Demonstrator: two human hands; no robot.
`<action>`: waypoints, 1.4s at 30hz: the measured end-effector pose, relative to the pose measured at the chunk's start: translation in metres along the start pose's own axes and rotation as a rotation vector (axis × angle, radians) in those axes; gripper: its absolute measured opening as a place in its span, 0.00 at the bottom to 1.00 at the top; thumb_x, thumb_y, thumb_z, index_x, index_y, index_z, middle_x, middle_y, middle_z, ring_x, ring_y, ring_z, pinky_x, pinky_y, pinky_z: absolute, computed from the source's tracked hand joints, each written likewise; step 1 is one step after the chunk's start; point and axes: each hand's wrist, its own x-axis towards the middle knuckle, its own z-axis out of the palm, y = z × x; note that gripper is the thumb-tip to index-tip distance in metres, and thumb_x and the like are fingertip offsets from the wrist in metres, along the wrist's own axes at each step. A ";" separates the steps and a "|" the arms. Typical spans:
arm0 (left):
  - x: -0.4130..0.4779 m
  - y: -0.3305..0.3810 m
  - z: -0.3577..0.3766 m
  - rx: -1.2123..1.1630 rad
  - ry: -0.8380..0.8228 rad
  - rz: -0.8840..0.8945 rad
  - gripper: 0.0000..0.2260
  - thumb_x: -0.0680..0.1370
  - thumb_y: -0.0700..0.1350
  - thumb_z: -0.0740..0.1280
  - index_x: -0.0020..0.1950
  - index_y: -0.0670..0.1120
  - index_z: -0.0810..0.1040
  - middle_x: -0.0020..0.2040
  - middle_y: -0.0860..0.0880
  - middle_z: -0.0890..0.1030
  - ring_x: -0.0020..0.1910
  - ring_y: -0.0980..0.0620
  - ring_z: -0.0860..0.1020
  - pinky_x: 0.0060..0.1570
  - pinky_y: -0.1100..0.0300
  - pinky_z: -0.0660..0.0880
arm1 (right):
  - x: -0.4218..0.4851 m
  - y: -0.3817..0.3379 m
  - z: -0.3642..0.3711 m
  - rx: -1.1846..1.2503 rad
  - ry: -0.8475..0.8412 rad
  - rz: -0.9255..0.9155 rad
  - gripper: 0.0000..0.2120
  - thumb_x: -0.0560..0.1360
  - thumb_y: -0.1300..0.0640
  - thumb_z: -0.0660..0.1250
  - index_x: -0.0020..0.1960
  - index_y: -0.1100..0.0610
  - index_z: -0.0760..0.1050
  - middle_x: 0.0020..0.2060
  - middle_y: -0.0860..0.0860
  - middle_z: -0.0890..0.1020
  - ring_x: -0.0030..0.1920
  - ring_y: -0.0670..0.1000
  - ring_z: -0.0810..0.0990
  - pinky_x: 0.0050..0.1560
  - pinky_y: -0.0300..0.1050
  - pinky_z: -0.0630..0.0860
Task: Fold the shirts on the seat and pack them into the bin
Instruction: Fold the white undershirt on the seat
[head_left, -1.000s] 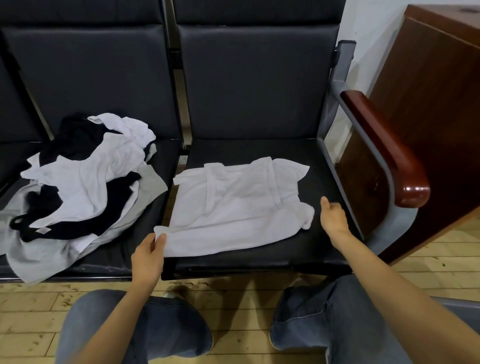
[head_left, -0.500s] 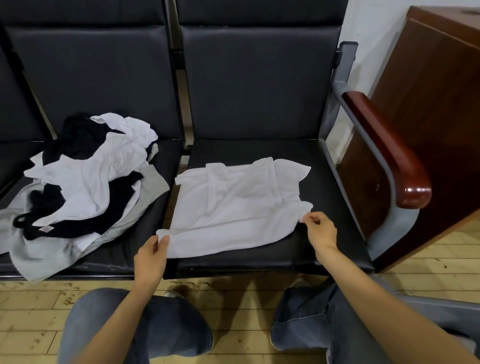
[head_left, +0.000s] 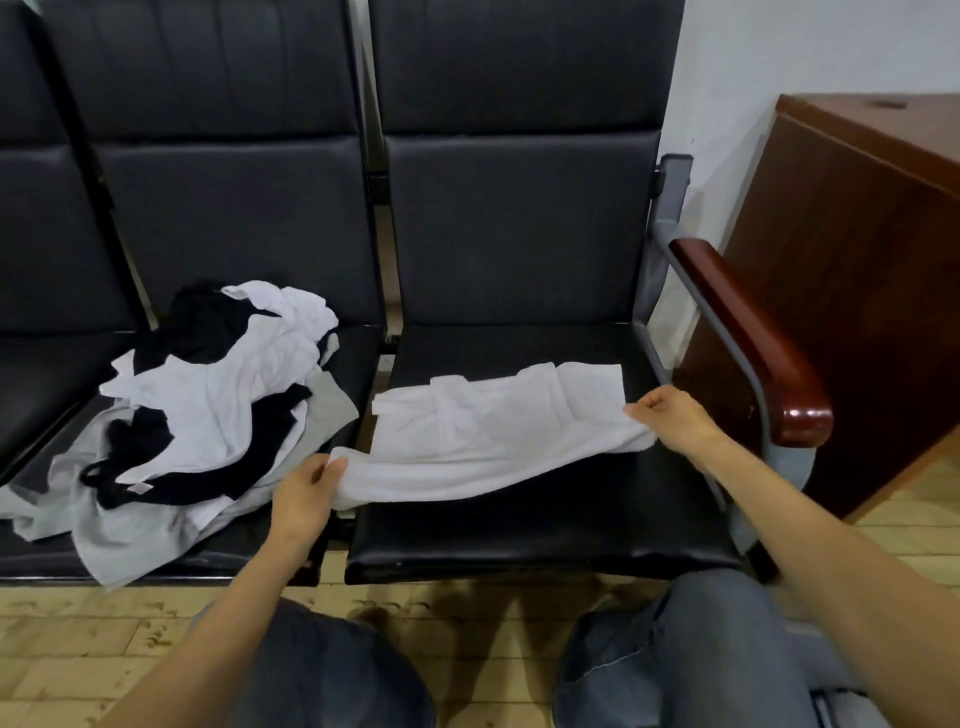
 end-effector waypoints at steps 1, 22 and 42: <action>0.005 0.012 -0.005 0.027 0.006 0.013 0.13 0.81 0.45 0.60 0.59 0.37 0.76 0.52 0.40 0.78 0.54 0.41 0.76 0.49 0.53 0.68 | -0.003 -0.006 -0.007 -0.016 -0.034 0.004 0.11 0.74 0.53 0.71 0.50 0.58 0.74 0.45 0.52 0.76 0.50 0.53 0.76 0.47 0.45 0.69; -0.004 0.203 -0.142 -0.444 -0.279 0.154 0.09 0.78 0.38 0.66 0.57 0.44 0.78 0.51 0.45 0.80 0.48 0.49 0.79 0.47 0.56 0.74 | -0.103 -0.118 -0.184 0.055 0.286 -0.280 0.04 0.79 0.59 0.63 0.50 0.59 0.76 0.50 0.57 0.78 0.47 0.54 0.74 0.54 0.50 0.75; 0.139 0.257 -0.092 -0.559 0.039 0.217 0.09 0.76 0.37 0.68 0.54 0.46 0.79 0.53 0.46 0.79 0.51 0.50 0.76 0.48 0.58 0.75 | 0.029 -0.152 -0.166 0.807 0.329 -0.264 0.08 0.78 0.67 0.62 0.51 0.57 0.76 0.49 0.55 0.78 0.49 0.53 0.77 0.49 0.44 0.76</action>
